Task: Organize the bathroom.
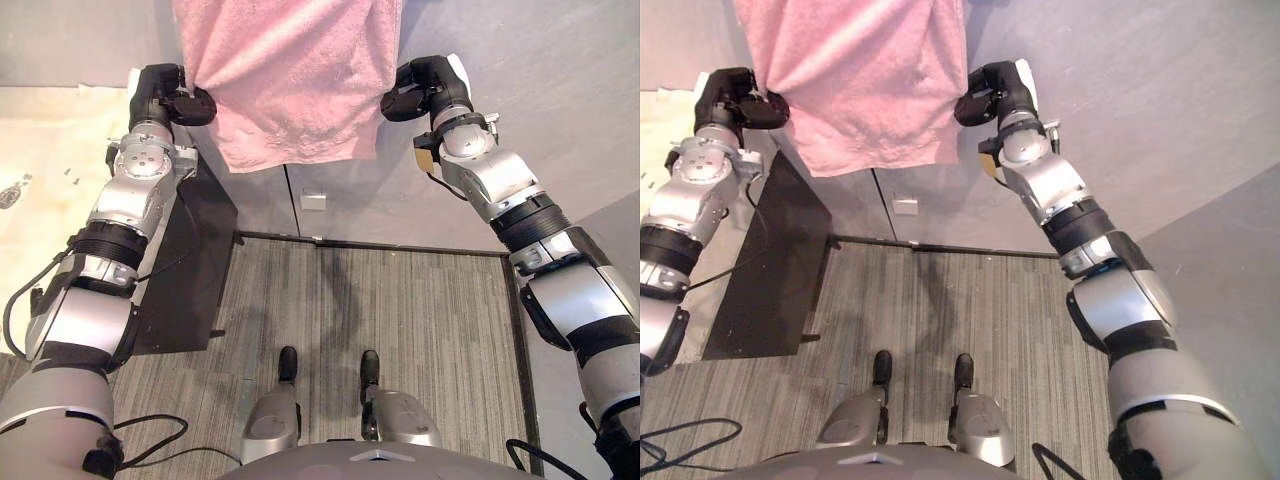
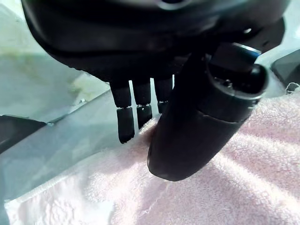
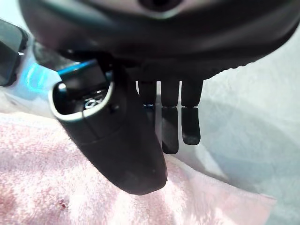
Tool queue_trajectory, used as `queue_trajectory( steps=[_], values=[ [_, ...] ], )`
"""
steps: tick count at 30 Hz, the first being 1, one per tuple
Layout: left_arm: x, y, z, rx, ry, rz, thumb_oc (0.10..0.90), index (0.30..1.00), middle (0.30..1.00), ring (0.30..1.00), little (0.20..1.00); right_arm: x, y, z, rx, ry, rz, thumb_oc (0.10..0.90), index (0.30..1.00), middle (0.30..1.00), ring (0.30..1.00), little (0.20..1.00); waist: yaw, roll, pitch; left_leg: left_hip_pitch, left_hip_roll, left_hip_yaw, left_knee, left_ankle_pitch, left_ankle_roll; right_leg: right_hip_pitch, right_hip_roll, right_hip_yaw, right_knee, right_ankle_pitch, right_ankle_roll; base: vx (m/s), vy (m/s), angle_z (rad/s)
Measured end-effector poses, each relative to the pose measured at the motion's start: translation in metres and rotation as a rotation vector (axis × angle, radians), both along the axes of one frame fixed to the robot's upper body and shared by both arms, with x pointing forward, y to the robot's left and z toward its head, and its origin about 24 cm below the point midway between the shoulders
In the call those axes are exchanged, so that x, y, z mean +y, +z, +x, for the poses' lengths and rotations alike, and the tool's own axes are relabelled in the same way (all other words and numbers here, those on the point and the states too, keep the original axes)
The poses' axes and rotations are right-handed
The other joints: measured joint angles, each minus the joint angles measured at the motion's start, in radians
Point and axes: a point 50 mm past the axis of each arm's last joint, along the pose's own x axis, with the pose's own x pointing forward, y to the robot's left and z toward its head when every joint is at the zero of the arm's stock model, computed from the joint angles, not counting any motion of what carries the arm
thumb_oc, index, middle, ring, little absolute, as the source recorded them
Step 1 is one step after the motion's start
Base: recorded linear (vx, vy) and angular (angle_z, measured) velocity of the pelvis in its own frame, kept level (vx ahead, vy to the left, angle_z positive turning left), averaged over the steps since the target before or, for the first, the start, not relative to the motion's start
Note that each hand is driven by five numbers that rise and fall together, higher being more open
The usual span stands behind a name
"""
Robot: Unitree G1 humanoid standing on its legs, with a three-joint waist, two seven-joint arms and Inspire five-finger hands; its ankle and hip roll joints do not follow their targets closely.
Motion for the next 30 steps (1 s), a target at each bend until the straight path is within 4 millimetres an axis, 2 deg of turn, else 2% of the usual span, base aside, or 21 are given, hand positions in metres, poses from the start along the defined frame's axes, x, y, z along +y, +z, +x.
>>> queue_trajectory(
  steps=[7, 12, 16, 22, 25, 27, 28, 30],
  values=[
    [0.001, -0.002, 0.0, 0.013, 0.008, -0.008, 0.4, 0.3, 0.3, 0.3, 0.3, -0.002, 0.003, -0.002, -0.002, -0.048, 0.005, 0.4, 0.3, 0.3, 0.3, 0.3, -0.001, 0.0, 0.0, 0.003, 0.0, 0.001, 0.0, 0.001, 0.001, -0.002, 0.0, 0.003, 0.0, 0.001, 0.0, 0.0, 0.003, 0.0],
    [0.003, -0.001, -0.002, 0.003, 0.01, -0.024, 0.4, 0.3, 0.3, 0.3, 0.3, -0.001, 0.012, -0.006, -0.045, -0.083, -0.067, 0.4, 0.3, 0.3, 0.3, 0.3, -0.013, 0.0, 0.0, -0.005, -0.001, 0.011, 0.001, 0.002, 0.002, -0.019, -0.001, 0.013, 0.007, 0.003, 0.001, -0.02, 0.033, -0.06],
    [0.004, -0.012, -0.005, 0.023, 0.008, -0.032, 0.4, 0.3, 0.3, 0.3, 0.3, -0.002, 0.018, -0.01, -0.086, -0.107, -0.13, 0.4, 0.3, 0.3, 0.3, 0.3, -0.027, 0.003, 0.002, -0.003, 0.0, 0.021, 0.0, 0.0, 0.002, -0.022, -0.001, 0.023, 0.006, 0.003, 0.001, -0.02, 0.026, -0.07],
    [-0.003, -0.012, -0.008, 0.0, -0.015, -0.048, 0.4, 0.3, 0.3, 0.3, 0.3, -0.014, 0.023, -0.017, -0.11, -0.125, -0.1, 0.4, 0.3, 0.3, 0.3, 0.3, -0.03, 0.009, 0.01, -0.013, 0.0, 0.03, 0.0, 0.0, 0.003, -0.035, -0.001, 0.032, 0.006, 0.005, 0.002, -0.02, 0.031, -0.04],
    [0.0, -0.007, -0.009, -0.029, 0.009, -0.072, 0.4, 0.3, 0.3, 0.3, 0.3, -0.012, 0.026, -0.019, -0.128, -0.118, -0.09, 0.4, 0.3, 0.3, 0.3, 0.3, -0.037, 0.015, 0.029, -0.012, -0.001, 0.034, 0.0, 0.0, 0.003, -0.036, -0.002, 0.035, 0.006, 0.005, 0.002, -0.01, 0.037, -0.03],
    [0.005, -0.008, -0.011, -0.039, 0.044, -0.095, 0.4, 0.3, 0.3, 0.3, 0.3, -0.019, 0.017, -0.019, -0.091, -0.154, -0.085, 0.4, 0.3, 0.3, 0.3, 0.3, -0.04, 0.018, 0.033, -0.012, -0.001, 0.037, 0.0, 0.0, 0.004, -0.036, -0.002, 0.035, 0.006, 0.005, 0.002, 0.0, 0.0, 0.0],
    [0.013, -0.011, -0.013, -0.042, 0.082, -0.117, 0.4, 0.3, 0.3, 0.3, 0.3, -0.028, 0.002, -0.019, -0.04, -0.199, -0.082, 0.4, 0.3, 0.3, 0.3, 0.3, -0.043, 0.022, 0.036, -0.012, -0.001, 0.041, 0.0, 0.0, 0.004, -0.036, -0.002, 0.036, 0.005, 0.005, 0.002, 0.0, 0.0, 0.0],
    [0.019, -0.015, -0.015, -0.033, 0.117, -0.133, 0.4, 0.3, 0.3, 0.3, 0.3, -0.038, -0.016, -0.019, 0.022, -0.234, -0.09, 0.4, 0.3, 0.3, 0.3, 0.3, -0.046, 0.026, 0.04, -0.012, -0.001, 0.046, 0.0, 0.0, 0.004, -0.036, -0.003, 0.037, 0.003, 0.005, 0.002, -0.01, 0.004, -0.02]
  ],
)
